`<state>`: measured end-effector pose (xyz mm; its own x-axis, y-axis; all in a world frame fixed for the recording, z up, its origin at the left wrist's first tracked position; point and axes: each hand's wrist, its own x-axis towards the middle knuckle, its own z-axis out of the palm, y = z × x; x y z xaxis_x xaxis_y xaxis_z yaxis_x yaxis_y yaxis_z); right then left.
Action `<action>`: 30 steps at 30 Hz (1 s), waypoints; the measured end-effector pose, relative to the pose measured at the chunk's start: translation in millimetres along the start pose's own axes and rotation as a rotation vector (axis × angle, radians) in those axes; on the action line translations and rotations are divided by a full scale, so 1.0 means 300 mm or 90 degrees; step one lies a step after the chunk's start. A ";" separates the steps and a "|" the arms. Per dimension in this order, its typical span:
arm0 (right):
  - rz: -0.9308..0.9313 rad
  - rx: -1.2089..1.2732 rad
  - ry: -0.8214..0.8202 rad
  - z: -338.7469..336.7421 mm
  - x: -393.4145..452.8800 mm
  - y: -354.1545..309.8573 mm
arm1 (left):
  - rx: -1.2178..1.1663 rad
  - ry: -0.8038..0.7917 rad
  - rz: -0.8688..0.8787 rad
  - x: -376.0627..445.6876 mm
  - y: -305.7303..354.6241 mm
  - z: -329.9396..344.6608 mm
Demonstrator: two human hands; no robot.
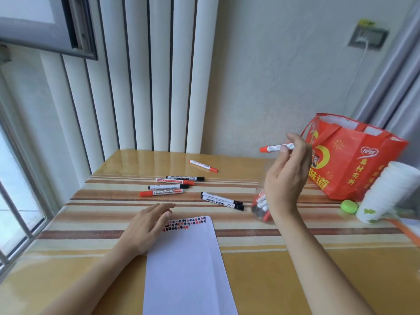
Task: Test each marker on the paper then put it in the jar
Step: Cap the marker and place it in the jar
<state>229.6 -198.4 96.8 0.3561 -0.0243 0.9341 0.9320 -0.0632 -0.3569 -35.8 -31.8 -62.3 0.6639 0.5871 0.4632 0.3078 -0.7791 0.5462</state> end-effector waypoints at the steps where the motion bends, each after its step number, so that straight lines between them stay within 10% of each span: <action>1: -0.010 -0.026 0.011 -0.012 0.025 0.022 | 0.001 0.000 0.000 0.000 0.002 0.000; 10: 0.075 -0.301 -0.475 0.009 -0.032 0.174 | 0.020 -0.020 -0.004 0.007 0.008 0.001; 30: -0.060 -0.234 -0.485 -0.075 -0.158 -0.046 | 0.040 -0.056 -0.002 0.015 -0.005 0.010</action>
<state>198.4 -218.8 57.3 0.3500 0.6675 0.6573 0.9255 -0.3550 -0.1323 -31.1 -28.6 -63.0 0.7197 0.5701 0.3963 0.3502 -0.7909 0.5018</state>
